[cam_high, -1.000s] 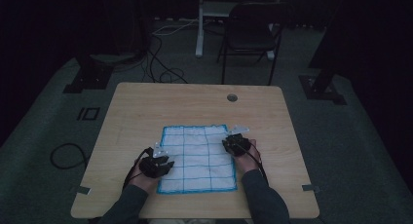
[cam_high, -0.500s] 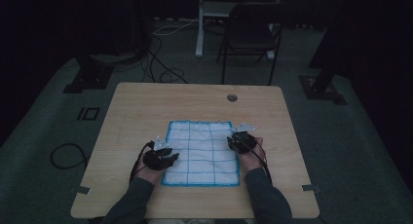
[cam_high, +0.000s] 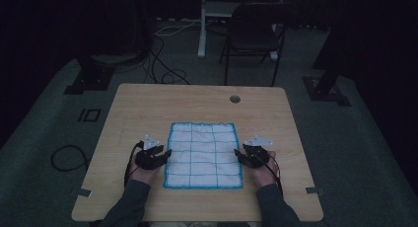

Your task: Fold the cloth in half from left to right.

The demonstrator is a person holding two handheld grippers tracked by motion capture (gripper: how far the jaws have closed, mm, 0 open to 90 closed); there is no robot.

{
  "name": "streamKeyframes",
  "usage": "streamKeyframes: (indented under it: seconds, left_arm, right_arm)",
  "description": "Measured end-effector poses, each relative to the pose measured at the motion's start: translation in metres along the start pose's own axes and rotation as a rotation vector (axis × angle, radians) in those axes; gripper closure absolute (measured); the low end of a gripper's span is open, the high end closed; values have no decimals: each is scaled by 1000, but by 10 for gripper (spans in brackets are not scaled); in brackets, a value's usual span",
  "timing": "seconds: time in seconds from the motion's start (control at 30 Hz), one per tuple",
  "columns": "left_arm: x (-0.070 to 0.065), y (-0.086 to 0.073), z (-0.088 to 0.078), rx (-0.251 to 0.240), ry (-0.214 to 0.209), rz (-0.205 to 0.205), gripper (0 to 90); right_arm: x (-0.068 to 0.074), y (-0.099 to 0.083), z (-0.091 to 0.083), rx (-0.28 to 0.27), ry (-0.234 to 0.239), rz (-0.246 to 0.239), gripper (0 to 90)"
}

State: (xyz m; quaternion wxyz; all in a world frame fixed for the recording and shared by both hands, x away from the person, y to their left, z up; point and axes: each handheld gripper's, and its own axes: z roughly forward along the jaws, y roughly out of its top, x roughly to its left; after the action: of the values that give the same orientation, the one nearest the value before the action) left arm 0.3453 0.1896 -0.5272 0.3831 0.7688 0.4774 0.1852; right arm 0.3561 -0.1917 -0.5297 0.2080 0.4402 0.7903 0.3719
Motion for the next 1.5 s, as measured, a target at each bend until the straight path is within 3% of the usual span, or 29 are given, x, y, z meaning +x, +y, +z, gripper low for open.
streamKeyframes:
  seconds: [0.27, 0.43, 0.53, 0.7, 0.97, 1.1, 1.3, 1.4, 1.5]
  left_arm:
    - [0, 6, 11, 27, 26, -38, 561]
    - [1, 7, 20, 50, 24, -60, 551]
    - [2, 6, 25, 60, 19, -80, 551]
    - [-1, 6, 26, 58, 34, -87, 531]
    - [-11, -1, 20, 54, 9, -99, 525]
    - [-18, -2, 21, 55, 20, -73, 528]
    - [-23, -1, 23, 57, 32, -37, 664]
    - [-20, -2, 23, 49, 10, -60, 805]
    - [-17, -3, 22, 53, 2, -69, 845]
  right_arm:
    - [11, -16, -6, -15, 47, -1, 559]
    - [18, -19, 1, 24, 42, -32, 662]
    - [19, -20, 1, 21, 46, -41, 697]
    - [19, -21, 1, 19, 53, -30, 709]
    - [18, -21, 1, 20, 60, -31, 713]
    - [18, -22, 1, 18, 61, -32, 718]
    - [19, -22, 1, 15, 56, -37, 720]
    - [20, -22, 1, 15, 52, -43, 719]
    - [21, -21, 0, 15, 58, -44, 710]
